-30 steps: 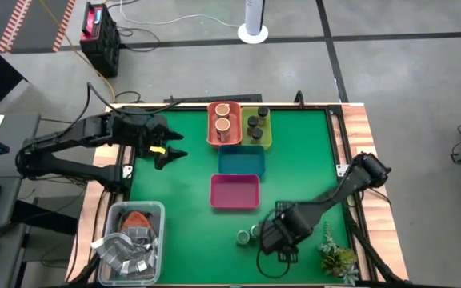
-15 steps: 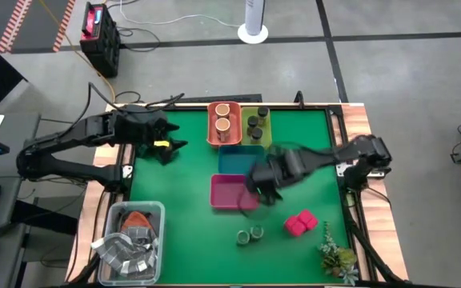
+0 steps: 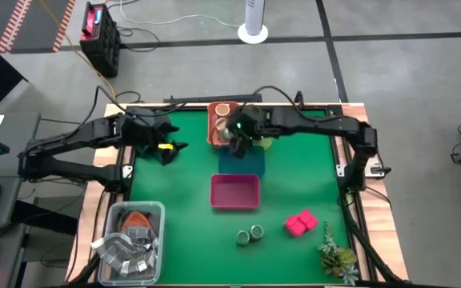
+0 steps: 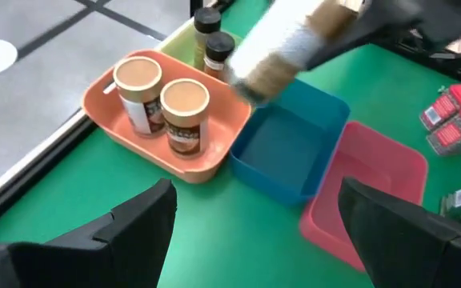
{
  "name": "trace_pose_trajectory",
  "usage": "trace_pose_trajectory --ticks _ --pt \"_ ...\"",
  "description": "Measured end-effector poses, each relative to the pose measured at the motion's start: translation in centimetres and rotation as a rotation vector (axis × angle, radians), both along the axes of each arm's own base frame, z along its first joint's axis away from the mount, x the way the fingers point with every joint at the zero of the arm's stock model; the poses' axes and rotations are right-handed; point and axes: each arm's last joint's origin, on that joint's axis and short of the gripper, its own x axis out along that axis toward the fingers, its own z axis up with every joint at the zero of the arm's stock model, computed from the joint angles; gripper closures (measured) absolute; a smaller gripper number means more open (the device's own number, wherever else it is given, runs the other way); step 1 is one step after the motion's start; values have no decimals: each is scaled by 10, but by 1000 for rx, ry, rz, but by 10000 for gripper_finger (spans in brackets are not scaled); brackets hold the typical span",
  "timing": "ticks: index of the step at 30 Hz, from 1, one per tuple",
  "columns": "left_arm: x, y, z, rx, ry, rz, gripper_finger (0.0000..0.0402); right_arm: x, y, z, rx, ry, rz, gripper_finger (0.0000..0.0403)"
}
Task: Sort spices by type
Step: Put the gold seasoning bottle into the orange bin
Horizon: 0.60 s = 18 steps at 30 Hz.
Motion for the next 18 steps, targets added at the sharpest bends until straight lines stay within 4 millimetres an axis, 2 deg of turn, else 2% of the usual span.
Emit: trace_pose_trajectory --ticks 4,8,12,18 --pt "4 6 -1 1 -3 -5 72 6 -25 -13 6 5 -66 91" --pt "6 10 -3 -16 3 -28 72 1 -43 -25 48 65 -149 95" --pt "6 11 -3 -20 -3 -30 72 -6 -50 -29 52 131 -157 95" --pt "7 19 -4 -17 3 2 72 3 -55 -45 35 174 -117 95"
